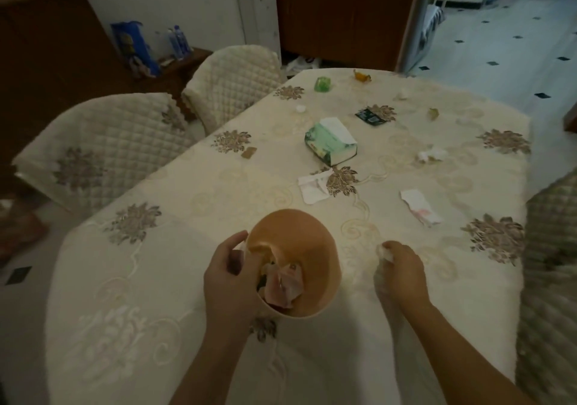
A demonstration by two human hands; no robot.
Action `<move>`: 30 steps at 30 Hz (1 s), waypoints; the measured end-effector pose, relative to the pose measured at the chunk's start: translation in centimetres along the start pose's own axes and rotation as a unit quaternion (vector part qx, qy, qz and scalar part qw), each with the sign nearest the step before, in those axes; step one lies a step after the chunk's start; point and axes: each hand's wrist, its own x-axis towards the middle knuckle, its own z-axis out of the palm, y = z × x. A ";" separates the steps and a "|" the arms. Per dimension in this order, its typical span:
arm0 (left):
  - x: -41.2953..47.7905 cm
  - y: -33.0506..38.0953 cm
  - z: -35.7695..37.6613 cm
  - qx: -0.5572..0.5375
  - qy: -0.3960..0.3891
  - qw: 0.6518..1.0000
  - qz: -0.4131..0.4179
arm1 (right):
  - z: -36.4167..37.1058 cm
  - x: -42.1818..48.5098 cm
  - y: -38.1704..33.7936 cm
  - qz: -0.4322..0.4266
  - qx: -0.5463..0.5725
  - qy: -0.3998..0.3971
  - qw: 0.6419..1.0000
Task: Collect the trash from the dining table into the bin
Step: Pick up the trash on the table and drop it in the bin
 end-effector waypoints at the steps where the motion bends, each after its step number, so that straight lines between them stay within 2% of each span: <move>1: 0.0 -0.1 0.0 -0.003 -0.001 1.000 0.000 | -0.4 0.0 -0.7 -0.004 0.029 0.017 0.999; 4: -0.2 -0.3 -0.1 -0.017 -0.002 1.000 -0.003 | -2.3 -0.6 -4.3 -0.048 0.112 0.070 0.990; 8: -0.5 -0.3 -0.5 -0.036 0.008 0.999 -0.005 | -5.0 -3.5 -10.9 -0.180 0.194 0.092 0.960; 10: -0.7 -0.3 -1.0 -0.047 0.007 0.999 -0.010 | -5.5 -5.1 -13.6 -0.229 0.185 0.044 0.955; 13: -0.8 -0.4 -1.9 -0.063 0.008 0.998 -0.017 | -4.5 -6.5 -16.0 -0.304 0.103 -0.050 0.946; 17: -0.3 -0.8 -3.1 -0.055 0.010 0.998 -0.011 | -1.9 -7.2 -17.7 -0.334 -0.021 -0.181 0.925; 18: 0.0 -0.9 -3.3 -0.056 0.012 0.998 -0.013 | -1.6 -7.2 -17.9 -0.334 -0.034 -0.193 0.922; 20: 0.8 -1.0 -3.7 -0.064 0.017 0.998 -0.019 | -1.6 -6.9 -18.6 -0.312 0.018 -0.167 0.935; 25: 3.8 -0.7 -4.5 -0.089 0.025 0.995 -0.021 | -1.1 -2.3 -18.3 -0.223 0.135 0.024 0.965; 27: 5.4 -0.5 -4.5 -0.097 0.030 0.995 -0.019 | 0.6 0.8 -17.2 -0.180 0.107 0.039 0.977; 30: 8.2 -0.8 -4.2 -0.091 0.046 0.995 -0.011 | 3.9 4.9 -15.2 -0.125 0.046 0.002 0.991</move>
